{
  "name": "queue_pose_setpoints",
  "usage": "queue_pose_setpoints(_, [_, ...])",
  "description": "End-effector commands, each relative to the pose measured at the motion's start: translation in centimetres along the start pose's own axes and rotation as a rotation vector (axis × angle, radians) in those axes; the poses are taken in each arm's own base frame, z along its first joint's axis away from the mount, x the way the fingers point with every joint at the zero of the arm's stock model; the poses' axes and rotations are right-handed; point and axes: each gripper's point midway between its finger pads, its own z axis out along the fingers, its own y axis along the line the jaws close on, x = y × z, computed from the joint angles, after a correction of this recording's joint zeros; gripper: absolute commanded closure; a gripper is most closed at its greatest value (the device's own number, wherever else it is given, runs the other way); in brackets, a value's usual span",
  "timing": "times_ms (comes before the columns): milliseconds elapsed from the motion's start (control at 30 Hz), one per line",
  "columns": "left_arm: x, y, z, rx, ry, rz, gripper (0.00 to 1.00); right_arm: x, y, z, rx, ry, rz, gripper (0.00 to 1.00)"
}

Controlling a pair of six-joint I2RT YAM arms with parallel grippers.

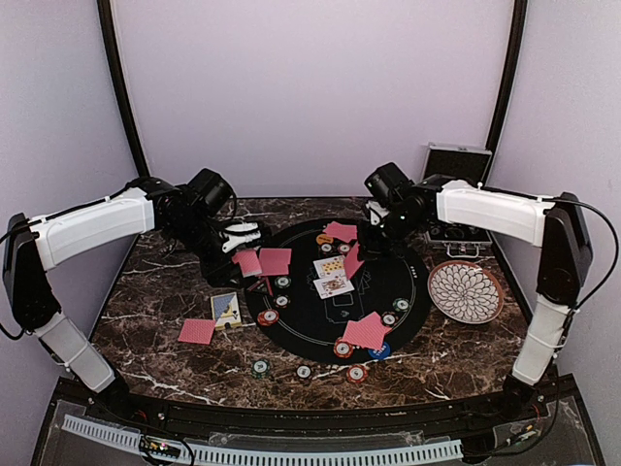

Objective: Distribute texas hold em gaming equipment

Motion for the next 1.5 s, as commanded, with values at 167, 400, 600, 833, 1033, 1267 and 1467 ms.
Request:
queue_pose_setpoints(167, [-0.6, 0.3, -1.7, -0.039, -0.042, 0.021, 1.00, 0.7, -3.4, -0.1, 0.501, 0.001, -0.238, 1.00])
queue_pose_setpoints(400, [-0.3, 0.2, -1.8, -0.040, -0.035, 0.019, 1.00, 2.2, -1.5, 3.4, 0.580, 0.042, -0.336, 1.00])
queue_pose_setpoints(600, [-0.4, 0.3, -2.0, -0.046, -0.039, 0.023, 1.00, 4.1, 1.5, 6.4, 0.506, 0.090, -0.371, 1.00])
queue_pose_setpoints(833, [-0.5, 0.4, -1.9, -0.047, -0.040, 0.024, 1.00, 6.6, 4.2, 9.2, 0.412, 0.155, -0.388, 1.00])
queue_pose_setpoints(1033, [-0.7, 0.5, -1.9, -0.048, -0.041, 0.025, 1.00, 7.6, 6.0, 10.4, 0.310, 0.183, -0.364, 0.91])
queue_pose_setpoints(1267, [-0.7, 0.5, -1.8, -0.046, -0.040, 0.024, 1.00, 7.8, 8.3, 9.8, 0.157, 0.195, -0.322, 0.62])
queue_pose_setpoints(1467, [-0.8, 0.5, -1.9, -0.042, -0.041, 0.023, 1.00, 5.3, 8.7, 7.3, -0.022, 0.161, -0.210, 0.47])
